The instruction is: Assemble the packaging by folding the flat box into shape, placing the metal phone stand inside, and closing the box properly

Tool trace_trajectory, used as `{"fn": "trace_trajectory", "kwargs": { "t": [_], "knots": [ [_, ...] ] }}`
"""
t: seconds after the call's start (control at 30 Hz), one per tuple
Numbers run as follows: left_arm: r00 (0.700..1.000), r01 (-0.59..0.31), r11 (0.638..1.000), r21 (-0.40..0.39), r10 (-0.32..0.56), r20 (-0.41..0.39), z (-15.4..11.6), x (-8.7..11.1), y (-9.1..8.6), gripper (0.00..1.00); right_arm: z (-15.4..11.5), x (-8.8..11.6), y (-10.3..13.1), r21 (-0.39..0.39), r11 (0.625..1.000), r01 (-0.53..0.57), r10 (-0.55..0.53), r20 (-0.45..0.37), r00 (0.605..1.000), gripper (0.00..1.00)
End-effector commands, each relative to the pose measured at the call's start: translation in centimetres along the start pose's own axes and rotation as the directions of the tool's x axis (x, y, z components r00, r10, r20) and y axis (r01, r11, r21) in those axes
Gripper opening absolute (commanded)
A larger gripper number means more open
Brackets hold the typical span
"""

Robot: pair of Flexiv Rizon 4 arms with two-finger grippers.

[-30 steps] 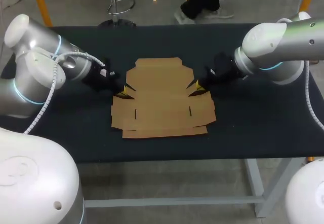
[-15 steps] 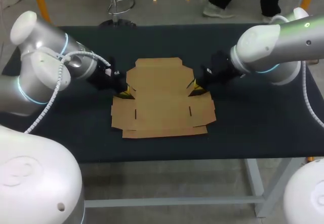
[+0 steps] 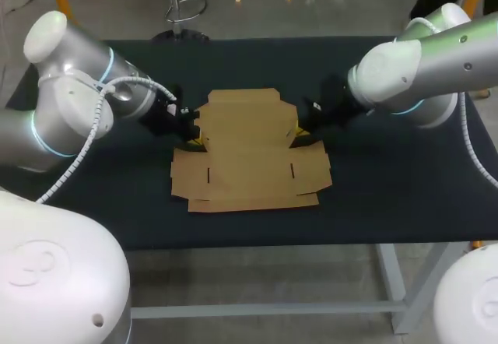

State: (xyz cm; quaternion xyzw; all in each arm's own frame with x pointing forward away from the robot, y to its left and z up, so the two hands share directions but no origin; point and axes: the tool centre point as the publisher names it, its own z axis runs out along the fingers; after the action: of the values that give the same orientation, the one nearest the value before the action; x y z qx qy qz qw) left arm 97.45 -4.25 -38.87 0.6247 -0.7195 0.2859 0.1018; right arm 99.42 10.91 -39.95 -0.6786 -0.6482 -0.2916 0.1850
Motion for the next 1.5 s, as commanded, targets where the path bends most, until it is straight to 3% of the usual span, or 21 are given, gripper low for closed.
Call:
{"fn": "trace_trajectory", "kwargs": {
  "t": [0.03, 1.5],
  "knots": [
    [1.000, -0.003, 1.000, -0.004, 0.003, 0.025, 0.1, 0.6, 0.0, 0.00, 0.2, 0.5, -0.2, -0.009, 1.000, 0.000, 0.001, 0.028, 1.000, 0.00],
    [0.989, -0.040, 0.999, -0.008, 0.040, 0.143, 2.5, 2.5, 0.3, 0.00, 2.5, 1.4, -0.8, 0.002, 1.000, 0.002, -0.002, 0.137, 0.991, 0.00]
  ]
}}
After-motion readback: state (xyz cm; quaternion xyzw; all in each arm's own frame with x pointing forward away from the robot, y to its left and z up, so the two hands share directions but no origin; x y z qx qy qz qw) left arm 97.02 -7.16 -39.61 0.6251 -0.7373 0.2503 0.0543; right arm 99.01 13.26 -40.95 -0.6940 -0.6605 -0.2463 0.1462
